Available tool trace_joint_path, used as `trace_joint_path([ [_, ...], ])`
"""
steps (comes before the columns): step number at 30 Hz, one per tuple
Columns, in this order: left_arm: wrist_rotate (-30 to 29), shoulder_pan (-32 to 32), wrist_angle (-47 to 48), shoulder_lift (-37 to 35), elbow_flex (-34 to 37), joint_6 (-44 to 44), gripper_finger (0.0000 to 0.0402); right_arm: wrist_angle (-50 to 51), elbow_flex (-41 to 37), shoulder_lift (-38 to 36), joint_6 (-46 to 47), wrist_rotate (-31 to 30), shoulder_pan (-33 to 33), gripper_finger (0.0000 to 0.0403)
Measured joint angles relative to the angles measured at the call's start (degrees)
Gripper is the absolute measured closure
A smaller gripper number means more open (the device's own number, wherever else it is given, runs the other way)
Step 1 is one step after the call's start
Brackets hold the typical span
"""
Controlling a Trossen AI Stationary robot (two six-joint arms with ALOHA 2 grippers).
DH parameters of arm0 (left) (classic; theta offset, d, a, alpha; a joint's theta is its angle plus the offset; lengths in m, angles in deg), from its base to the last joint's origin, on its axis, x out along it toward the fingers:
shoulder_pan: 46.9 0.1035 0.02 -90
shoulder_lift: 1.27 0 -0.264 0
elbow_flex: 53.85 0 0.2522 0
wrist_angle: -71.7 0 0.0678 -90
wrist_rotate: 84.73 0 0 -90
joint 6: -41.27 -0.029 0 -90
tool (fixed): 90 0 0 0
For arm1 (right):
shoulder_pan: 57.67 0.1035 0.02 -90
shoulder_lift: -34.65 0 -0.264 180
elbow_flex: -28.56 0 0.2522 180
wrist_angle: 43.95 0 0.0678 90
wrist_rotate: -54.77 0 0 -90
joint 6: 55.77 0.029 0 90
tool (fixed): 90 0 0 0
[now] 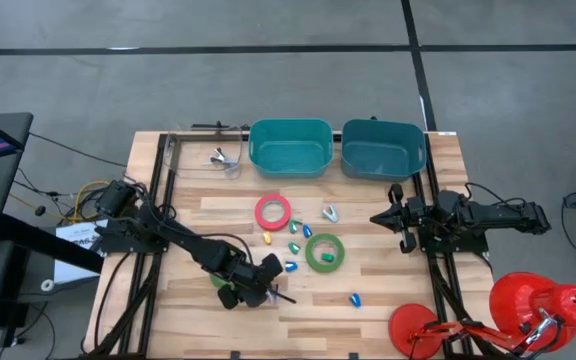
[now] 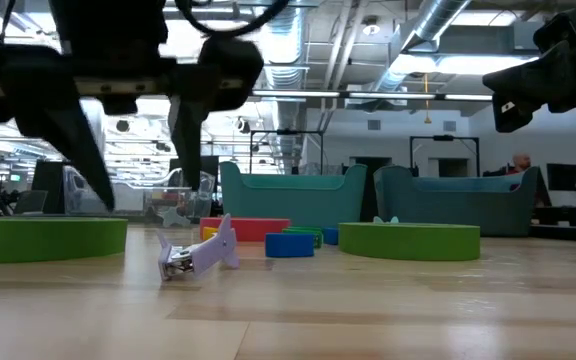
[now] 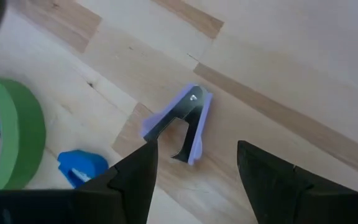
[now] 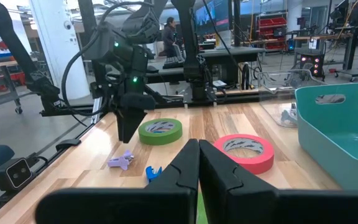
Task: Pick and place Stapler, Stapler remover, tape
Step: Put the purple staple remover into the transparent bin
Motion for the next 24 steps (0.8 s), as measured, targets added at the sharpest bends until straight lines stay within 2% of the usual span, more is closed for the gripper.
trace_joint_path([
  [10, 0.0, 0.3, -2.8, 4.3, 0.0, -0.1, 0.0198, 0.0, 0.0, 0.0, 0.0, 0.0, 0.0, 0.0403],
  [24, -0.5, 0.4, -2.9, 4.6, 0.0, 0.0, 0.0307, 0.0, 0.0, 0.0, 0.0, 0.0, 0.0, 0.0403],
])
